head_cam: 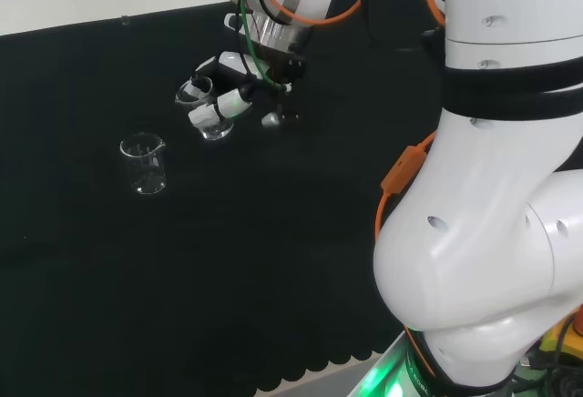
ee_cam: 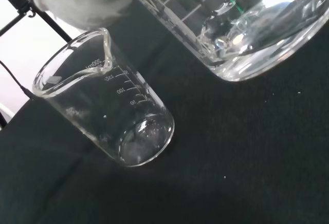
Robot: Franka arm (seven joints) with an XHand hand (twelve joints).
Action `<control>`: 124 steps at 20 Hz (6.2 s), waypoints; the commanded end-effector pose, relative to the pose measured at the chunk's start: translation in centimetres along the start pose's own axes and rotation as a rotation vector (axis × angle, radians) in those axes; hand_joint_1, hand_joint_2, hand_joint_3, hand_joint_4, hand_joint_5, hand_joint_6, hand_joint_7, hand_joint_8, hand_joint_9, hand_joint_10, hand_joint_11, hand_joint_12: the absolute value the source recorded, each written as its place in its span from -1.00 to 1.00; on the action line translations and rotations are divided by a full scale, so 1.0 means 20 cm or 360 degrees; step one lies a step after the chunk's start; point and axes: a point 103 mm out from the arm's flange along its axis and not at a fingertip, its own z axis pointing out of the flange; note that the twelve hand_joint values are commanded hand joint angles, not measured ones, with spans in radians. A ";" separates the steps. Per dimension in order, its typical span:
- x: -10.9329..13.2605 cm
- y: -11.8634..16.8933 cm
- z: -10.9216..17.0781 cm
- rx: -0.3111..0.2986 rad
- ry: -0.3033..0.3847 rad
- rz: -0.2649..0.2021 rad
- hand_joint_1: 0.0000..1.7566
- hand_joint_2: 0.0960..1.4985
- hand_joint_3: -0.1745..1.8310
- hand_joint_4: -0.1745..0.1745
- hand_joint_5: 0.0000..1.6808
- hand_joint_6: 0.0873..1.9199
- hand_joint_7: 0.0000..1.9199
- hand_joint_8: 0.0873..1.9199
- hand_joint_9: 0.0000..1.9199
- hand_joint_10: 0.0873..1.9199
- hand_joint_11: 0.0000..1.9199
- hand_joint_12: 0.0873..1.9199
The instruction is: Pour the water from the handheld beaker into the one on the table.
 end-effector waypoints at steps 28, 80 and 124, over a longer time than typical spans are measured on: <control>0.25 0.03 0.00 0.0281 -0.0446 -0.0011 0.48 0.39 -1.00 -1.00 0.47 -0.45 0.35 -0.49 0.51 -0.33 0.05 -0.05; 0.44 0.18 0.01 0.0652 -0.0960 0.0155 0.49 0.38 -1.00 -1.00 0.50 -0.49 0.37 -0.53 0.52 -0.31 0.09 -0.09; 0.58 0.22 -0.05 0.0882 -0.1259 0.0245 0.48 0.38 -1.00 -1.00 0.50 -0.49 0.37 -0.52 0.51 -0.30 0.09 -0.09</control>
